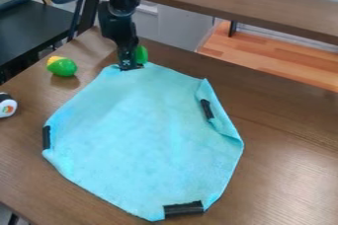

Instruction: Put the carrot on the top left corner of the cloth

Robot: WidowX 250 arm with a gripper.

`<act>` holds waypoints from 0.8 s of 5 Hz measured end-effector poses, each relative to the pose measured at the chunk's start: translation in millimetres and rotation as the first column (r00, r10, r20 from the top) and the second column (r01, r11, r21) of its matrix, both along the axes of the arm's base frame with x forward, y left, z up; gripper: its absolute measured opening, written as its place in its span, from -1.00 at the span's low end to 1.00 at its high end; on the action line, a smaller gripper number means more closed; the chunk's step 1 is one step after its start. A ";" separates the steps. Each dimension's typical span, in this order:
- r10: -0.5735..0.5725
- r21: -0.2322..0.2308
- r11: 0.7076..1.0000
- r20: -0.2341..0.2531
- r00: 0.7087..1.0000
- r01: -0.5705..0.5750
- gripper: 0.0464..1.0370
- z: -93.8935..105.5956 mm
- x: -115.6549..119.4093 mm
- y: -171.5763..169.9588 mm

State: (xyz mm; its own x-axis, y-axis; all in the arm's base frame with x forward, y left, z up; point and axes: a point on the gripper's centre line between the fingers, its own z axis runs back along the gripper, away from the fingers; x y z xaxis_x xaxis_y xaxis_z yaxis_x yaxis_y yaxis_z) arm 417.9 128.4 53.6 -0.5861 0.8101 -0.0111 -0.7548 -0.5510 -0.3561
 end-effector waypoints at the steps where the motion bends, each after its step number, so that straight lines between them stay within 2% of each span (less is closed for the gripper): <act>1: 0.087 0.018 0.996 0.016 0.996 -0.088 0.28 -1.3 8.9 7.6; 3: 0.210 0.037 0.977 0.000 0.978 -0.210 0.28 -24.6 11.6 13.4; 4: 0.242 0.028 0.970 0.007 0.970 -0.242 0.44 -25.8 11.5 13.7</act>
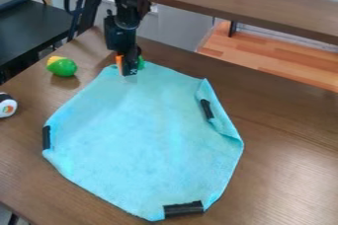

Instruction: Put the carrot on the top left corner of the cloth

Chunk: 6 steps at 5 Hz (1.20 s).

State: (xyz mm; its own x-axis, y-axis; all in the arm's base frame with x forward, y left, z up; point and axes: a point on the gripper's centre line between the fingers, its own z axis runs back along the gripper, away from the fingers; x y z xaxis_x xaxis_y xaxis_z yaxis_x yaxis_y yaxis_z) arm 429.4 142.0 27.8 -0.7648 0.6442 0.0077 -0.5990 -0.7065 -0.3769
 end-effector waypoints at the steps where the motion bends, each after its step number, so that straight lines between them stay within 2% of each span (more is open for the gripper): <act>1: -0.004 -0.009 1.000 0.000 1.000 0.004 0.90 -8.6 -4.5 -2.6; 2: -0.001 -0.044 0.999 0.048 0.999 0.003 0.93 7.0 -5.5 -7.7; 3: 0.009 -0.091 0.996 0.067 0.998 -0.003 0.93 23.4 -10.8 0.9; 4: 0.018 -0.175 0.985 0.078 0.997 -0.004 0.93 43.9 -16.3 9.1; 5: -0.031 -0.269 0.963 0.001 1.000 0.030 0.93 68.9 -27.2 18.2; 6: -0.085 -0.353 0.934 -0.077 0.993 0.053 0.93 56.6 -50.4 14.2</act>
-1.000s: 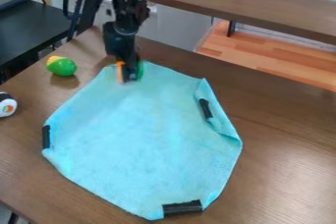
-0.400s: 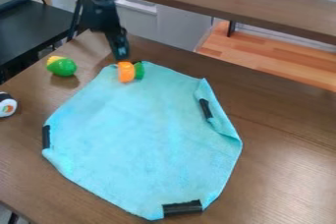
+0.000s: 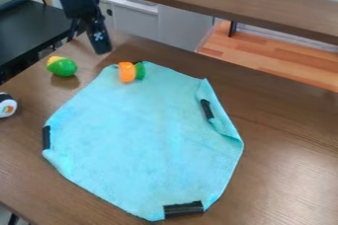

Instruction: Put the carrot on the top left corner of the cloth

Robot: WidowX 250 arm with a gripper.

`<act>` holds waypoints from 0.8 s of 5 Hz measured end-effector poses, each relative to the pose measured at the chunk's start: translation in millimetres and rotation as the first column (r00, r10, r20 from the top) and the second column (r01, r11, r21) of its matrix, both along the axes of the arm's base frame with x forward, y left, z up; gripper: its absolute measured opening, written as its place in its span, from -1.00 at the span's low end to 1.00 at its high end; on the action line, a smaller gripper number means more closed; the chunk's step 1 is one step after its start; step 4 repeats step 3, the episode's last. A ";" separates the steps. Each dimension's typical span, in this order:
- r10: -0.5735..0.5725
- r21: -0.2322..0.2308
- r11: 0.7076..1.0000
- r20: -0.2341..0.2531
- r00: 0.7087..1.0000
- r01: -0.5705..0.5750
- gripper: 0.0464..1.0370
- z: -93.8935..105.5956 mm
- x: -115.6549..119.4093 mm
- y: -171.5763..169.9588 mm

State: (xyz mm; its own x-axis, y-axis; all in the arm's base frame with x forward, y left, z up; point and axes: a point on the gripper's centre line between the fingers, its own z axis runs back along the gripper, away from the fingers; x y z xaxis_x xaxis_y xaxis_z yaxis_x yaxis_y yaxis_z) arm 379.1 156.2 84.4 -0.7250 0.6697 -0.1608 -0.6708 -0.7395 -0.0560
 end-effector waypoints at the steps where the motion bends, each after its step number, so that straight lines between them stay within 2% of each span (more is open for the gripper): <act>1: -0.044 -0.086 0.995 0.007 0.999 0.044 0.93 16.8 -25.2 -13.1; 2: -0.096 -0.131 0.987 0.002 0.995 0.095 0.93 19.5 -48.0 -26.2; 3: -0.147 -0.109 0.983 -0.007 0.989 0.146 0.93 22.0 -66.2 -34.2; 4: -0.147 -0.109 0.983 -0.007 0.989 0.146 0.93 22.0 -66.2 -34.2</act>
